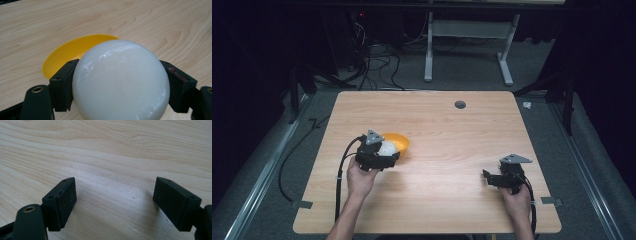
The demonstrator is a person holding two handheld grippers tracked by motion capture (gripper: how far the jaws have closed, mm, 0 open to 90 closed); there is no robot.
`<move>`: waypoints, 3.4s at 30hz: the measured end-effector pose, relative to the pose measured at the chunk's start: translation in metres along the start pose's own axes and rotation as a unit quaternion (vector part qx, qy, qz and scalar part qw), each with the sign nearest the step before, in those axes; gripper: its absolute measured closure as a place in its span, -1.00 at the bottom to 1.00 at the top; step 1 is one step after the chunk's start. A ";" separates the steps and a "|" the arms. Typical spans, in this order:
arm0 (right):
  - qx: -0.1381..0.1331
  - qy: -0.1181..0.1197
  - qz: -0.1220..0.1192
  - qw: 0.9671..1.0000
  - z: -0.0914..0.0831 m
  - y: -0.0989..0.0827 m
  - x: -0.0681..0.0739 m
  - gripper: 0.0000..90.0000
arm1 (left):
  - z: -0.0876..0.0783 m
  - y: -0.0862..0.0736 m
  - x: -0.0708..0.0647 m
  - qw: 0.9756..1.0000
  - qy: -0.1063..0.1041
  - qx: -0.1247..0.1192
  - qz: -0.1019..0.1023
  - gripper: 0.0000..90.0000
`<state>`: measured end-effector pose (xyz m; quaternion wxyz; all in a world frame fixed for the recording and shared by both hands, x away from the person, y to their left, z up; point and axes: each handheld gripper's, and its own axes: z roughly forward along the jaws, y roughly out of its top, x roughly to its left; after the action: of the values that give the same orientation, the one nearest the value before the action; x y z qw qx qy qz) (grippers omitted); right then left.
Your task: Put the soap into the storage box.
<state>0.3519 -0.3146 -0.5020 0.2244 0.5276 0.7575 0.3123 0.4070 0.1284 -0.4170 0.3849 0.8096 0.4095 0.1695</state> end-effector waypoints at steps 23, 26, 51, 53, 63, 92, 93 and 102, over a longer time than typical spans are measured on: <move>0.000 0.000 0.000 1.000 0.000 0.000 0.000 -0.56 | 0.018 0.018 0.020 0.999 0.027 0.023 -0.013 -0.46; 0.000 0.000 0.000 1.000 0.000 0.000 0.000 -0.56 | 0.020 0.021 0.021 0.999 0.026 0.024 -0.015 -0.46; 0.000 0.001 0.002 1.000 0.000 0.000 0.000 -0.56 | 0.064 0.029 0.028 0.997 0.049 0.061 -0.020 -0.46; 0.000 0.001 0.002 1.000 0.000 0.000 0.000 -0.56 | 0.066 0.028 0.027 0.996 0.050 0.065 -0.019 -0.46; 0.000 0.000 0.001 1.000 0.000 0.000 0.000 -0.56 | 0.076 0.025 0.027 0.995 0.056 0.074 -0.019 -0.46; 0.000 0.001 0.001 1.000 0.000 0.000 0.000 -0.56 | 0.082 0.017 0.024 0.995 0.062 0.078 -0.021 -0.47; 0.000 0.001 0.001 1.000 0.000 0.000 0.000 -0.56 | 0.080 0.018 0.023 0.995 0.063 0.074 -0.018 -0.47; 0.000 0.001 0.001 1.000 0.000 0.000 0.000 -0.56 | 0.061 0.026 0.027 0.997 0.057 0.040 -0.028 -0.50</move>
<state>0.3516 -0.3144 -0.5019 0.2237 0.5278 0.7573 0.3128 0.4733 0.1105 -0.4381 0.3324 0.8016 0.4600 0.1881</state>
